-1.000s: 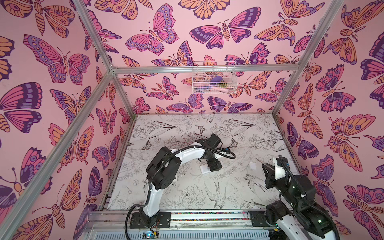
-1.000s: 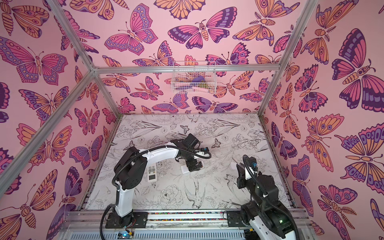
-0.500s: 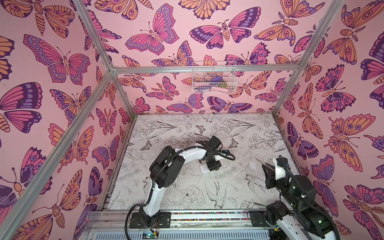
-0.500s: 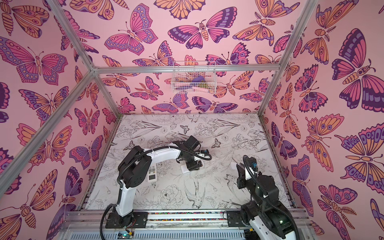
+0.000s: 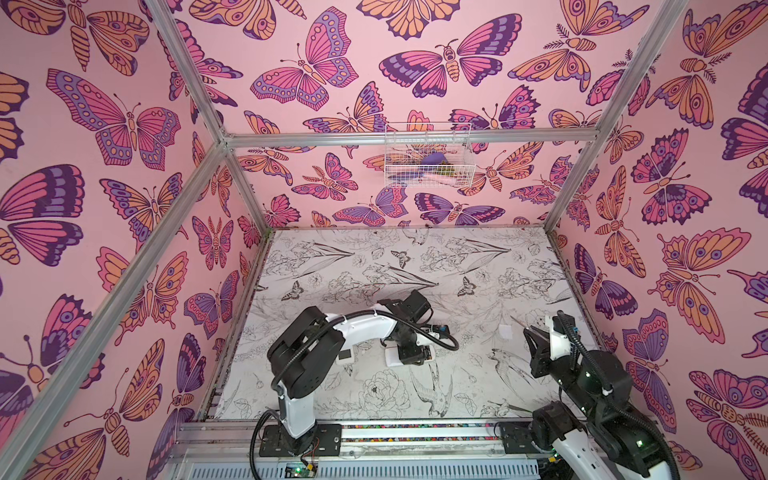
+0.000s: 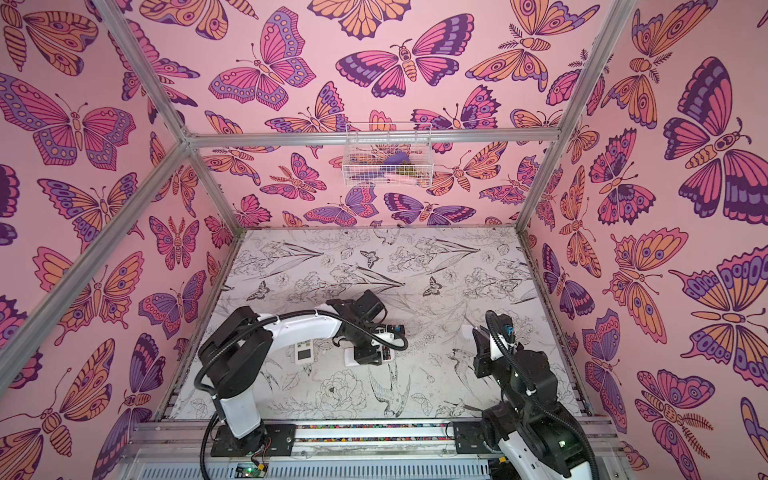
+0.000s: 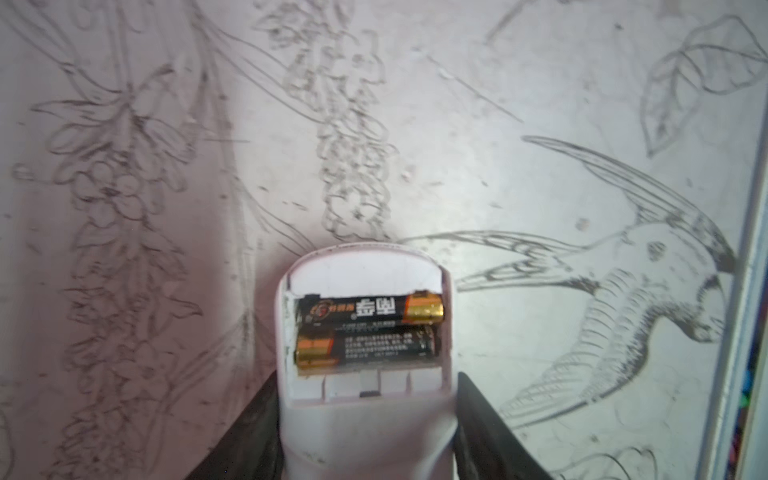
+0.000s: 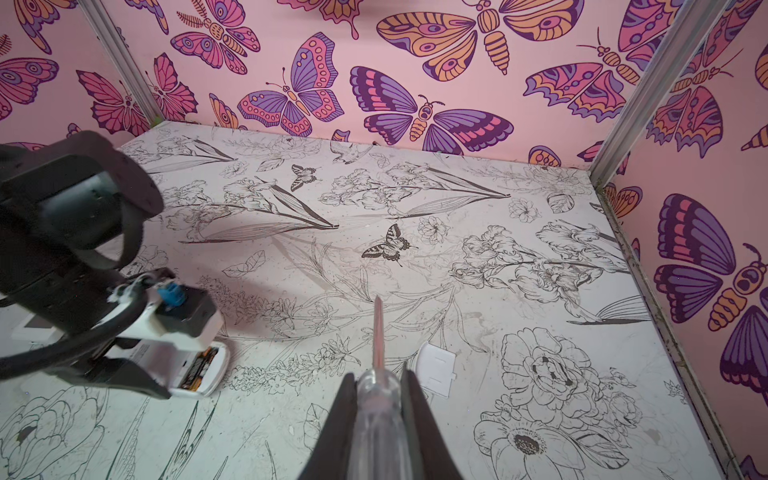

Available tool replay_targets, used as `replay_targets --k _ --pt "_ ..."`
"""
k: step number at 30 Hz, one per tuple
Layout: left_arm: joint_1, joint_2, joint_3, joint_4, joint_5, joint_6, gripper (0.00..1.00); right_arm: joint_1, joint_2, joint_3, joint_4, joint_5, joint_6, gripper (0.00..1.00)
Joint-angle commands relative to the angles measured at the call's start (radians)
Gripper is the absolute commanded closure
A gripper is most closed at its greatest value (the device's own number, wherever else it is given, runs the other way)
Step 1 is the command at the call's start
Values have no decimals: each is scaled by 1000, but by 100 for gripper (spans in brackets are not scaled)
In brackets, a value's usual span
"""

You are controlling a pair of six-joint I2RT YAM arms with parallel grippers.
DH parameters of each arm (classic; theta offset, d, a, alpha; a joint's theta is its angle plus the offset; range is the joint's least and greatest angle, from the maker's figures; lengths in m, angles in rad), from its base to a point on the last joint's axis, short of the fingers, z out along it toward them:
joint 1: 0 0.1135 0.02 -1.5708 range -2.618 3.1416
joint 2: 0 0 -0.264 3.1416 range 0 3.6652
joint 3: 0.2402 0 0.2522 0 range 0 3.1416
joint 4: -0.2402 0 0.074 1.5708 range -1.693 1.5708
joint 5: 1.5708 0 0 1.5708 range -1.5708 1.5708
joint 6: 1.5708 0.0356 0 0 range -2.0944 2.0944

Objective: Unload the batteries from the remote control
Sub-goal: 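Lift the remote with the left gripper toward the robot while the right gripper approaches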

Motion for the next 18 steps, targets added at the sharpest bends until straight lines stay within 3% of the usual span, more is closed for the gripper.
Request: replay_targets --k 1,5,10,18 --pt "-15 -54 -48 -19 26 49 64 -6 3 0 10 -18 -21 100" --pt "-19 -111 -129 -12 72 106 64 -5 3 3 8 -79 -27 100" --pt "-21 -152 -184 3 47 141 63 -6 35 4 14 -184 -50 100" --pt "-25 -192 -237 37 31 182 56 -6 246 -1 89 -542 -137 100"
